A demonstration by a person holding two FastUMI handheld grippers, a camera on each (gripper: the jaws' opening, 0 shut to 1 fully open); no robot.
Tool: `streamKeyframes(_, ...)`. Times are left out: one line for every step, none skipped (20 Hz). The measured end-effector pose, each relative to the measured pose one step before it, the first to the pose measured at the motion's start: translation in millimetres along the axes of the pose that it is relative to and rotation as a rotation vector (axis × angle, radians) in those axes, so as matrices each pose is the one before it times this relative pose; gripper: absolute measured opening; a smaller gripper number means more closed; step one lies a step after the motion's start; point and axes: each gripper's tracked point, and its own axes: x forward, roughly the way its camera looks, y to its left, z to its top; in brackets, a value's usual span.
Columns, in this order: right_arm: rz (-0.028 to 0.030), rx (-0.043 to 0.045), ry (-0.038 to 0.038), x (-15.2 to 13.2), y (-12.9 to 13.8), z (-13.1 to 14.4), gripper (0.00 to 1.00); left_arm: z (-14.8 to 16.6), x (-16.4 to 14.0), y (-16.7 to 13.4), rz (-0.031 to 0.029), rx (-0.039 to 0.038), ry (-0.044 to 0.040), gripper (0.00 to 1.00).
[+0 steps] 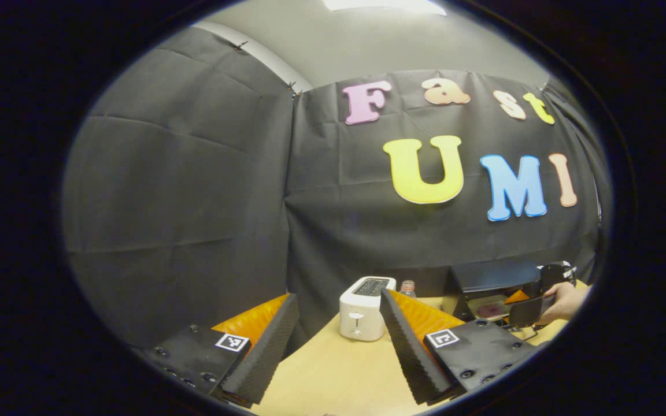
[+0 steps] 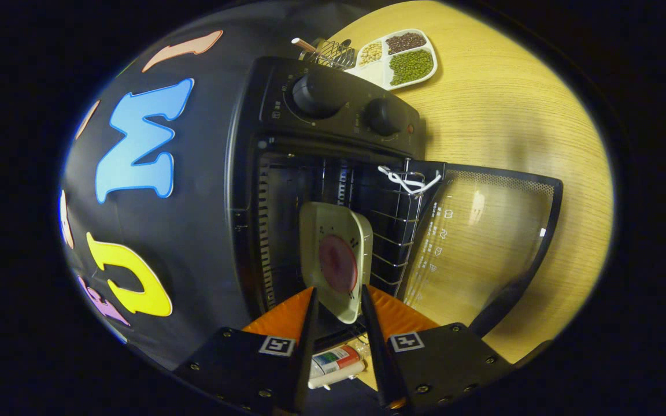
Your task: Open the electric oven with the left hand, put the food in, and close the electric oven.
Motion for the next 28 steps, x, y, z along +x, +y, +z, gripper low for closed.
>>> streamKeyframes(0.00635, -0.02749, 0.02039, -6.67, -0.26, 0.53, 0.66, -0.86, 1.81, -10.82, -0.01699, 0.00113, -0.00135, 0.95)
streamKeyframes(-0.00131, -0.0366, 0.0196, -5.45, -2.24, -1.68, 0.79, -0.4, -0.94, -9.56, -0.01952, -0.00346, 0.00053, 0.9)
streamKeyframes(0.00247, -0.03713, 0.00964, -6.6, -0.69, -1.03, 0.97, -0.39, 0.2, -11.51, -0.02027, -0.00688, 0.00135, 0.9)
streamKeyframes(-0.00032, -0.03852, 0.00692, -7.77, -1.06, 1.85, 0.97, -1.66, 0.33, -10.05, -0.02086, -0.00874, 0.00533, 1.0)
streamKeyframes(0.00029, -0.03796, 0.00641, -7.5, -3.79, 1.39, 0.97, -2.23, 1.13, -10.67, -0.02131, -0.00875, 0.00623, 1.0)
streamKeyframes(0.00122, -0.04061, 0.00585, -8.01, -3.43, 1.82, 0.97, -2.11, 0.2, -9.77, -0.01922, -0.00547, 0.00642, 1.0)
streamKeyframes(0.0022, -0.04221, 0.00439, -9.91, -4.03, 1.93, 0.97, -4.69, 0.83, -12.31, -0.02129, -0.00339, 0.00897, 1.0)
streamKeyframes(0.00466, -0.0427, -0.00127, -7.56, -3.31, 3.99, 0.97, -4.99, -0.85, -11.39, -0.02285, -0.00232, 0.00867, 0.97)
streamKeyframes(0.00158, -0.04178, -0.00058, -8.83, -5.1, 3.74, 0.97, -2.77, 1.4, -11.3, -0.02332, -0.00031, 0.00732, 0.93)
streamKeyframes(0.00105, -0.03829, -0.0055, -8.09, -4.95, 4.1, 0.97, -4.12, 0.66, -12.63, -0.02391, 0.00143, 0.0093, 0.9)
streamKeyframes(0.00611, -0.0347, -0.0078, -10.05, -3.8, 4.58, 0.97, -2.55, 1.57, -10.32, -0.01944, 0.00092, 0.00781, 1.0)
streamKeyframes(0.00187, -0.033, -0.01194, -8.31, -5.85, 5.82, 0.97, -3.63, 1.6, -9.95, -0.01783, 0.00159, 0.01079, 0.95)
streamKeyframes(-0.00539, -0.03182, -0.01084, -9.99, -7.67, 4.2, 0.97, -4.56, 1.26, -10.9, -0.01645, 0.00272, 0.00943, 1.0)
streamKeyframes(-0.00576, -0.03003, -0.00953, -8.52, -8.12, 5.0, 0.97, -1.82, 0.43, -11.36, -0.01691, 0.00162, 0.00578, 0.91)
streamKeyframes(-0.00808, -0.02826, -0.01075, -7.24, -9.16, 4.32, 0.97, -1.53, 0.32, -11.26, -0.0213, -0.00052, 0.00728, 0.91)
streamKeyframes(-0.00636, -0.02586, -0.00924, -6.88, -7.27, 4.41, 0.97, -1.81, 0.59, -11.21, -0.0214, -0.00139, 0.00574, 0.91)
streamKeyframes(-0.0041, -0.02721, -0.01198, -7.63, -7.03, 5.16, 0.97, -3.12, 0.29, -10.63, -0.01936, -0.00109, 0.00897, 0.93)
streamKeyframes(-0.00677, -0.0324, -0.0142, -6.38, -7.16, 5.66, 0.97, -3.62, 1.31, -8.48, -0.01741, -0.00225, 0.00885, 0.96)
streamKeyframes(-0.00463, -0.03855, -0.01759, -7.43, -6.98, 5.23, 0.97, -5.89, 3.68, -7.5, -0.01757, -0.00346, 0.01108, 0.96)
streamKeyframes(-0.00735, -0.03916, -0.01937, -6.73, -6.52, 6.48, 0.97, -4.99, 3.33, -7.96, -0.0171, -0.00526, 0.01117, 0.95)
streamKeyframes(-0.00457, -0.04015, -0.01958, -7.05, -5.62, 5.27, 0.97, -6.64, 2.6, -9.48, -0.01799, -0.00538, 0.01519, 0.94)
streamKeyframes(-0.00752, -0.04273, -0.01791, -7.95, -6.78, 4.77, 0.97, -7.56, 2.68, -8.58, -0.01635, -0.00445, 0.01788, 0.93)
streamKeyframes(-0.01269, -0.04495, -0.03262, -7.55, -7.86, 8.15, 0.97, -10.41, 3.52, -9.03, -0.01442, -0.00227, 0.02515, 0.92)
streamKeyframes(-0.00972, -0.0449, -0.03166, -7.71, -6.47, 7.93, 0.97, -10.33, 2.7, -7.5, -0.01851, -0.00615, 0.02594, 0.91)
streamKeyframes(-0.00532, -0.04527, -0.02625, -8.48, -5.49, 5.11, 0.97, -8.43, 1.38, -7.04, -0.01667, -0.00737, 0.02564, 0.91)
streamKeyframes(-0.01048, -0.04156, -0.02267, -7.23, -5.9, 4.61, 0.97, -7.97, 2.58, -8.16, -0.01763, -0.00728, 0.0233, 0.96)
streamKeyframes(-0.01188, -0.03598, -0.02011, -7.14, -7.13, 3.44, 0.97, -10.75, 3.08, -6.96, -0.01516, -0.00352, 0.02314, 0.96)
streamKeyframes(-0.00917, -0.03312, -0.01894, -6.47, -6.57, 4.77, 0.97, -7.66, 3.82, -6.75, -0.01474, 0.0006, 0.01947, 0.96)
